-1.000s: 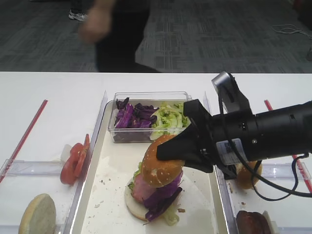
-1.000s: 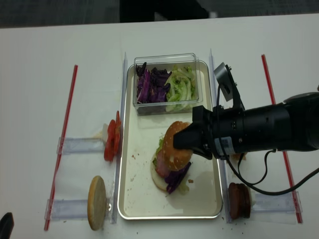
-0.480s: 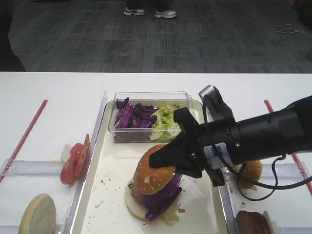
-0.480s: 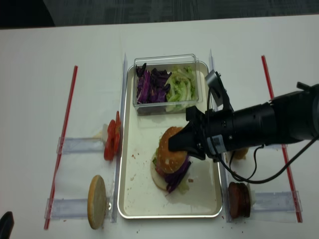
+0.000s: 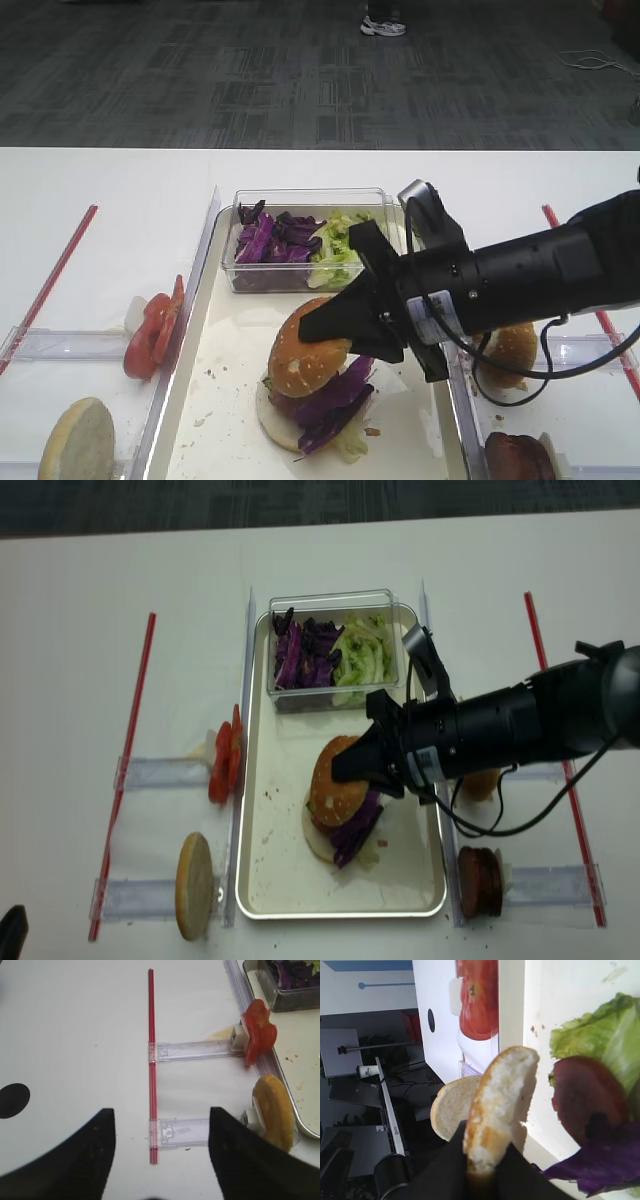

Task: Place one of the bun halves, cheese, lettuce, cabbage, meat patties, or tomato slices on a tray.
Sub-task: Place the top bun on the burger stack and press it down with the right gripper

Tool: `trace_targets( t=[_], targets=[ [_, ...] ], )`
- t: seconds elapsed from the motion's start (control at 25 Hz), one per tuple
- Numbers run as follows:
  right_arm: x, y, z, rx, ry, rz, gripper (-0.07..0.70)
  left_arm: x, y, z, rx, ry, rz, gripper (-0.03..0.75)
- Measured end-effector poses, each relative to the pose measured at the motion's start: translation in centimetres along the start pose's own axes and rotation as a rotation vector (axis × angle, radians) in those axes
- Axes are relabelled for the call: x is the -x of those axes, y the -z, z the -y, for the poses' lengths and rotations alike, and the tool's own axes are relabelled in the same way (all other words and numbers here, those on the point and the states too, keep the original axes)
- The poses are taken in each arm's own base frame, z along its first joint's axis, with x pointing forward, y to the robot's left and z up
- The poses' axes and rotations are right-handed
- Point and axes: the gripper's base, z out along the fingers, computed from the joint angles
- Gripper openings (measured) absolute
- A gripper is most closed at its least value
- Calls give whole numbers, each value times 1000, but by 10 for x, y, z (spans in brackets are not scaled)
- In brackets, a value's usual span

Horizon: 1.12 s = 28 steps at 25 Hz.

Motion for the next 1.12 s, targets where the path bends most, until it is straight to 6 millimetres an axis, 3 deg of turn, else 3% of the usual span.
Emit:
trace_targets(
  t=[0.44, 0.8, 1.12],
  targets=[
    [2, -9, 17, -8, -54, -33, 78, 0, 0, 0, 0, 0, 0, 417],
    [2, -10, 20, -11, -62, -35, 84, 0, 0, 0, 0, 0, 0, 417],
    [2, -10, 20, -11, -62, -35, 216, 0, 0, 0, 0, 0, 0, 417]
  ],
)
